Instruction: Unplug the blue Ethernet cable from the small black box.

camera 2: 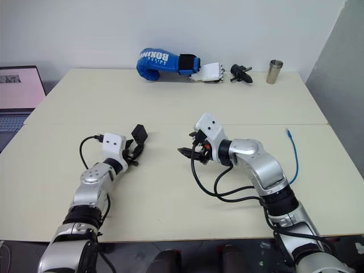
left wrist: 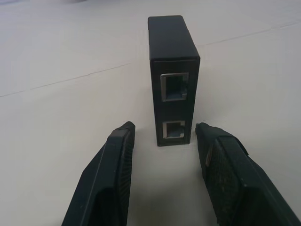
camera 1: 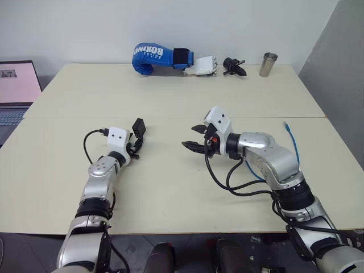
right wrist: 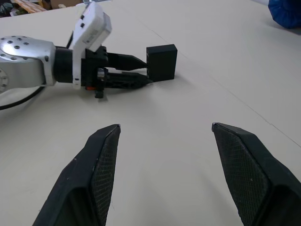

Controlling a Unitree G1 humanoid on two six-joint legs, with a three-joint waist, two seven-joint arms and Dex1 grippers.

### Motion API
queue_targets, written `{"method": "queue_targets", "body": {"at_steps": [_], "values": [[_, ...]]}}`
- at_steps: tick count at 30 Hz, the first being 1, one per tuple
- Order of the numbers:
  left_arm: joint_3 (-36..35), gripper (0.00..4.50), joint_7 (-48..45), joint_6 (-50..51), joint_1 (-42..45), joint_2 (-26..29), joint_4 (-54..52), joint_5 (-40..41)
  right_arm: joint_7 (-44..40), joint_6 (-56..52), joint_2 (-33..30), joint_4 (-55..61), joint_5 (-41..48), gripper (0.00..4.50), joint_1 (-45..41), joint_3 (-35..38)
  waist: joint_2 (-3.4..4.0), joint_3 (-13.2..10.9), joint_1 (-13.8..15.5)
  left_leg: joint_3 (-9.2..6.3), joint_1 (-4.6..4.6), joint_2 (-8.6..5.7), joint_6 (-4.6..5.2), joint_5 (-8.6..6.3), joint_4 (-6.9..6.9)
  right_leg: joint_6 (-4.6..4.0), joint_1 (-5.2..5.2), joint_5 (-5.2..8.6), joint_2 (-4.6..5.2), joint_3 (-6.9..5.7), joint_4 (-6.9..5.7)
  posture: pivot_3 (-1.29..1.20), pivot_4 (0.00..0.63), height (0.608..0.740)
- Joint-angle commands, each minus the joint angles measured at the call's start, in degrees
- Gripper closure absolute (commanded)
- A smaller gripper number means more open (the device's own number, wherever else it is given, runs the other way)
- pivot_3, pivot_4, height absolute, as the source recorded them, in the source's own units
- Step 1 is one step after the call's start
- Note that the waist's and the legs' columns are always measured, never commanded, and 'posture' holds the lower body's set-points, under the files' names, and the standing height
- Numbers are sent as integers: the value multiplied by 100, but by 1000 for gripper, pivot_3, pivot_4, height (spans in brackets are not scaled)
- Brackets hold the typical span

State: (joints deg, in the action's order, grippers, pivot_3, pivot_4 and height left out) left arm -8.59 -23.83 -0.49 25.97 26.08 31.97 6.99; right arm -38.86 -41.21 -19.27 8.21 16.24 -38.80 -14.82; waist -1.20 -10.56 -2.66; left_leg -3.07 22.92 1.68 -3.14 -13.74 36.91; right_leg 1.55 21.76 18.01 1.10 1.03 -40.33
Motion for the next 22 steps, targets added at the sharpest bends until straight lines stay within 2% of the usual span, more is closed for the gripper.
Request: {"method": "queue_targets", "body": {"at_steps": [1,4,8,12,17,22], "values": [[-276,2327,12,524,-333,244,-1115,203,38,-156,-158,594,265,1193,172,496,0,0,22,-2,2,-1,0,0,0,0,0,0,2,0,1,0,150,740],[-338,2327,-221,999,-514,473,-1862,410,49,-320,-345,1035,457,1193,447,818,-1,-1,84,-2,9,-1,0,0,1,0,0,0,3,-4,7,0,150,740],[-253,2327,-1018,1839,-568,1151,-2746,713,-90,-524,-844,1734,735,1193,1006,1236,-4,-3,125,-4,9,-5,0,0,0,1,-8,0,4,-8,21,0,150,740],[-216,2327,-2397,2478,-739,1925,-3437,1448,-395,-702,-1413,2295,1120,1193,1481,1524,-3,-3,94,0,12,-5,-1,-1,-4,1,-11,0,4,-6,35,0,150,740],[-309,2327,-3517,3002,-812,2756,-3747,1950,-670,-841,-1854,2495,1622,1193,1641,1888,-2,-11,35,5,2,6,0,-1,-22,-2,-6,2,-6,-3,36,0,150,740],[-380,2327,-3752,3219,-833,2987,-3802,2122,-861,-725,-2093,2232,1764,1193,1576,1979,-2,-12,45,5,0,5,0,-1,-25,-2,-7,3,-7,-3,37,0,150,740]]}}
